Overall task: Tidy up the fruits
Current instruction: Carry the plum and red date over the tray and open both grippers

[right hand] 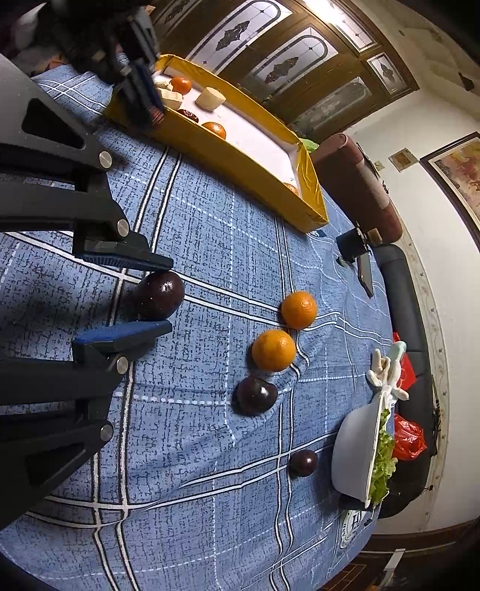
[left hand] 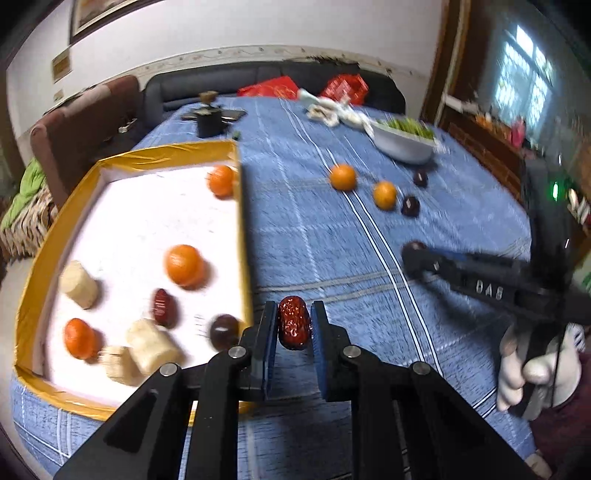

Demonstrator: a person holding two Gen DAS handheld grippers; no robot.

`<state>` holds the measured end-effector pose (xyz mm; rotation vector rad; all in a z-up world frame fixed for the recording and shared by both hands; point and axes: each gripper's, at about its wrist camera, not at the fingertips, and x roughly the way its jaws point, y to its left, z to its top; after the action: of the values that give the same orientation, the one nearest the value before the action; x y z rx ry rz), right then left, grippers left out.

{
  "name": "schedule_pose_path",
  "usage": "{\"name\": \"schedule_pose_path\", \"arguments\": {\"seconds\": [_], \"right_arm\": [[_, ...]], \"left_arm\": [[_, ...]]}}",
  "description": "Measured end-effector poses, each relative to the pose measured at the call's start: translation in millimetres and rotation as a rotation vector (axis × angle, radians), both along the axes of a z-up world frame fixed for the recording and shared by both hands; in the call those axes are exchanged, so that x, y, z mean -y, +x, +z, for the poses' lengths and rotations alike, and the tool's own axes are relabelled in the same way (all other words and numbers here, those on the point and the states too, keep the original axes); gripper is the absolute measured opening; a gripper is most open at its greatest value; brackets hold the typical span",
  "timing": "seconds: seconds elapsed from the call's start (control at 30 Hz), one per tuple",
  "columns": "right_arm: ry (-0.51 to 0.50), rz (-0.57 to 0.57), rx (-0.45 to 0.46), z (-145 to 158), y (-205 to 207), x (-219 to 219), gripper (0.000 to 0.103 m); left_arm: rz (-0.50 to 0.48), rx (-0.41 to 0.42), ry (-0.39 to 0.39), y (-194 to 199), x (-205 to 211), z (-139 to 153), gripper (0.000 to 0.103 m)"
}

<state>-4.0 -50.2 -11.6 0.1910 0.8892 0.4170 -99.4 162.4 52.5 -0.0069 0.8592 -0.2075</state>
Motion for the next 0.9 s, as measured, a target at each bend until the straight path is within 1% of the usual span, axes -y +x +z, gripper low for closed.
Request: {"name": "schedule_pose_path", "arguments": {"seconds": [0.17, 0.23, 0.33, 0.47, 0.6, 0.7, 0.87, 0.9], "right_arm": [[0.049, 0.034, -0.017, 11, -3, -7, 0.03], [0.06, 0.056, -0.018, 19, -2, -17, 0.03], [0.072, 0.108, -0.012, 35, 0, -39, 0.03], [0.064, 0.193, -0.011, 49, 4, -83, 0.03], [0.04, 0.275, -0.023, 51, 9, -130, 0.031], [0.012, 0.32, -0.035, 46, 10, -162, 0.031], [-0.046, 0.348, -0.052, 32, 14, -198, 0.031], [-0.065, 0.348, -0.049, 29, 15, -203, 0.031]], "left_arm": [[0.106, 0.029, -0.065, 1, -48, 15, 0.017], [0.164, 0.031, -0.108, 4, -73, 17, 0.017], [0.237, 0.028, -0.158, 5, -105, 15, 0.017], [0.319, 0.022, -0.203, 9, -139, 10, 0.017], [0.357, -0.002, -0.241, 16, -159, 3, 0.017], [0.368, -0.01, -0.268, 22, -169, -1, 0.017], [0.364, -0.025, -0.313, 30, -174, -6, 0.017], [0.367, -0.026, -0.327, 28, -176, -6, 0.023]]}}
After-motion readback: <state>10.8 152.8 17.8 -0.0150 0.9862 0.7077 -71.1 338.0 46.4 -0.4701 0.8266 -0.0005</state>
